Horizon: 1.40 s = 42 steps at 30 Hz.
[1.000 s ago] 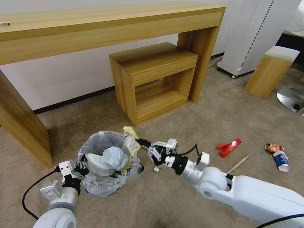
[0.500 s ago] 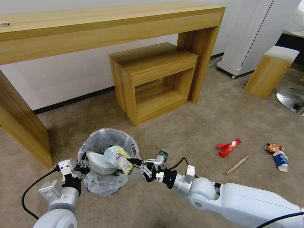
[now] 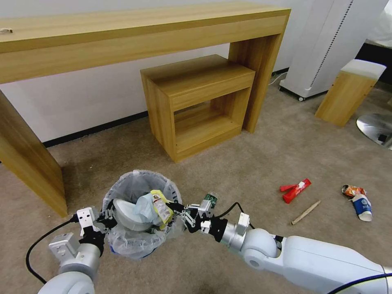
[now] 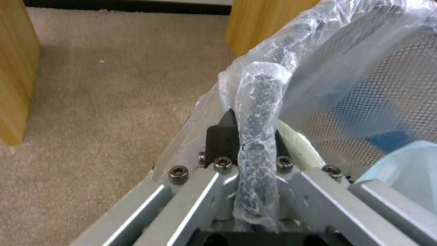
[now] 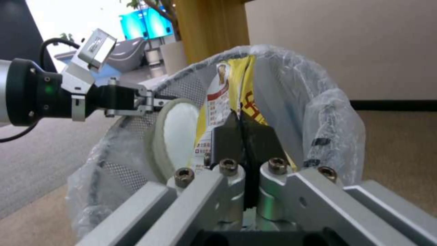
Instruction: Pick up the trash bin and place the garbage on the floor into it.
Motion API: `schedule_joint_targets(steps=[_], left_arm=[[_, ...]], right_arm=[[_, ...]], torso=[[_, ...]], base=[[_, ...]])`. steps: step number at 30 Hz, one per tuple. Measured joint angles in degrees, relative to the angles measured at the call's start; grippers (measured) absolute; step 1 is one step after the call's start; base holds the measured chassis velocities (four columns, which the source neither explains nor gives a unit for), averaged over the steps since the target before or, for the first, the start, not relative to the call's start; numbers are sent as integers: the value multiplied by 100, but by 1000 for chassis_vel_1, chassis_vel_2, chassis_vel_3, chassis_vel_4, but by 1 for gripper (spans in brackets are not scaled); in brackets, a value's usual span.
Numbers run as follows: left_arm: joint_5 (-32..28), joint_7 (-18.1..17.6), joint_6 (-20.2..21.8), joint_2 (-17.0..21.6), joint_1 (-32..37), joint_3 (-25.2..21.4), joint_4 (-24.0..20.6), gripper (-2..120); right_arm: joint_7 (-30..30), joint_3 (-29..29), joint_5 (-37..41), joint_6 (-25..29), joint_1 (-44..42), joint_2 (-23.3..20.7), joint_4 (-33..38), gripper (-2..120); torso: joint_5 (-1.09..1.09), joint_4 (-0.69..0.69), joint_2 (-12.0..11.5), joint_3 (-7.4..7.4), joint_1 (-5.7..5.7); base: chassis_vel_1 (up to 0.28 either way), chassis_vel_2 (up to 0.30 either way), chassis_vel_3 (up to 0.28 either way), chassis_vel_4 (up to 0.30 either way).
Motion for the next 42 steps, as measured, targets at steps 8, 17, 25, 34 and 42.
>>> schedule_joint_targets(steps=[8,17,25,34,42], left_arm=[[-152,-57,118,222,239,65,-37,1],[-176,-67,148,313,383,122,-82,1],[-480,-157,313,660,475,59,10,1],[-838,-272,411,1133,574,-46,147,1],[-1007,-340,439,1268,494,-30,187,1]], right_arm=[[2,94,-95,-53,-203,-22,-10,27],[8,177,-201,-81,-313,-18,-32,55],[384,851,-94,-236,-597,32,182,87],[981,1810,73,-572,-956,-176,178,100],[2045,2249,269,-1175,-1377,-19,-440,100]], torso=[[0,0,0,0,0],[0,0,0,0,0],[-1,1,0,0,0],[0,0,0,0,0],[1,-1,0,1,0]], base=[[0,0,0,0],[0,0,0,0],[0,0,0,0],[0,0,0,0],[0,0,0,0]])
